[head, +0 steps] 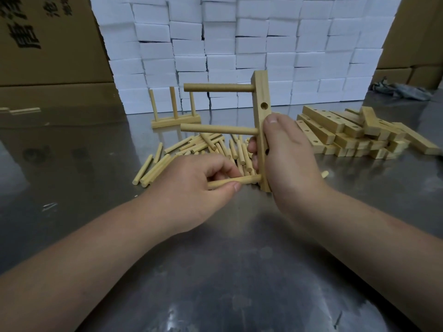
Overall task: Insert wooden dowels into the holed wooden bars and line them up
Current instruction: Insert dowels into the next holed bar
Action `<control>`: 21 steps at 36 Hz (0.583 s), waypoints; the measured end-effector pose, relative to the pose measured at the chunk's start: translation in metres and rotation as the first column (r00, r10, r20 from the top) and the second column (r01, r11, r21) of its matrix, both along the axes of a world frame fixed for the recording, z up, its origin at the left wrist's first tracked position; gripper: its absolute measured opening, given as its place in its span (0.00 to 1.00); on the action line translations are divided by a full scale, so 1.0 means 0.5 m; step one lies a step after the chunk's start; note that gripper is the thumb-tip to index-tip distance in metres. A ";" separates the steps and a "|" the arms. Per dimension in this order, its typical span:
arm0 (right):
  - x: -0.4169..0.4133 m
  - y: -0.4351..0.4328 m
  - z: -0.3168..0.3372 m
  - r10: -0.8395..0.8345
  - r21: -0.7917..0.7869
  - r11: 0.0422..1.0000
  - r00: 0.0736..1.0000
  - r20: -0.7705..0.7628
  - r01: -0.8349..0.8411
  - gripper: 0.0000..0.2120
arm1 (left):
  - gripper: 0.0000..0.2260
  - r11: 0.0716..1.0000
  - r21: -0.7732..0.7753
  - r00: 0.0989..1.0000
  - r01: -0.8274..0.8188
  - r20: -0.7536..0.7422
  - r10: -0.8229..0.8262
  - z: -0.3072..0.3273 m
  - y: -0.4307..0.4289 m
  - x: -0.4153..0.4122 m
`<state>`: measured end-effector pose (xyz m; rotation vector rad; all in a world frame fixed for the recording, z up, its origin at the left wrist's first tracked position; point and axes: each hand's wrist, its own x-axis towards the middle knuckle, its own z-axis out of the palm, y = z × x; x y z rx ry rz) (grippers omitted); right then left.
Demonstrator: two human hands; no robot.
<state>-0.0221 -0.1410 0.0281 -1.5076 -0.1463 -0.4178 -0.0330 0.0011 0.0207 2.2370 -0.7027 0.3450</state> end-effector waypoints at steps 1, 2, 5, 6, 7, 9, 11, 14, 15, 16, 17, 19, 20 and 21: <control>0.000 0.000 0.000 0.005 0.002 1.000 1.000 0.001 -0.005 0.12 | 0.03 1.000 -0.011 1.000 0.002 -0.013 -0.002 0.000 -0.001 -0.001; 0.001 -0.001 0.000 0.010 0.008 1.000 1.000 0.004 -0.010 0.12 | 0.04 1.000 -0.025 1.000 0.005 -0.027 -0.005 0.001 -0.001 -0.001; 0.001 -0.001 -0.002 0.020 0.001 1.000 1.000 0.021 -0.020 0.13 | 0.07 0.998 -0.062 0.997 0.010 -0.072 -0.014 0.003 -0.002 -0.002; 0.001 -0.001 -0.003 0.024 -0.013 1.000 0.999 0.030 -0.024 0.13 | 0.07 0.998 -0.065 0.996 0.011 -0.082 -0.016 0.003 -0.001 -0.001; 0.001 -0.002 -0.005 0.030 -0.029 0.999 0.999 0.039 -0.029 0.13 | 0.08 0.998 -0.069 0.995 0.013 -0.096 -0.019 0.004 -0.001 -0.001; 0.001 -0.002 -0.007 0.040 -0.052 0.998 0.998 0.052 -0.037 0.13 | 0.08 0.997 -0.078 0.993 0.018 -0.117 -0.027 0.005 -0.001 -0.002; 0.003 -0.002 -0.009 0.042 -0.059 0.997 0.998 0.054 -0.039 0.14 | 0.08 0.996 -0.091 0.990 0.017 -0.135 -0.030 0.005 -0.002 -0.002; 0.005 -0.003 -0.012 0.045 -0.075 0.996 0.996 0.071 -0.039 0.14 | 0.08 0.993 -0.112 0.986 0.024 -0.163 -0.042 0.006 -0.002 -0.001; 0.005 -0.003 -0.012 0.050 -0.079 0.996 0.996 0.075 -0.044 0.13 | 0.08 0.992 -0.123 0.984 0.029 -0.173 -0.050 0.006 -0.003 -0.001; 0.006 -0.003 -0.012 0.055 -0.079 0.996 0.996 0.076 -0.049 0.13 | 0.08 0.990 -0.134 0.982 0.033 -0.182 -0.057 0.006 -0.002 0.000; 0.007 -0.004 -0.012 0.059 -0.080 0.995 0.995 0.078 -0.053 0.13 | 0.08 0.989 -0.144 0.980 0.036 -0.191 -0.063 0.006 -0.002 0.001; 0.008 -0.005 -0.013 0.062 -0.087 0.995 0.994 0.088 -0.055 0.13 | 0.08 0.986 -0.164 0.974 0.044 -0.210 -0.078 0.006 -0.002 0.003; 0.008 -0.005 -0.013 0.063 -0.092 0.994 0.993 0.095 -0.054 0.13 | 0.08 0.983 -0.174 0.971 0.052 -0.223 -0.091 0.007 -0.002 0.004; 0.008 -0.005 -0.014 0.063 -0.095 0.994 0.993 0.104 -0.053 0.13 | 0.07 0.981 -0.183 0.965 0.063 -0.239 -0.107 0.007 -0.002 0.004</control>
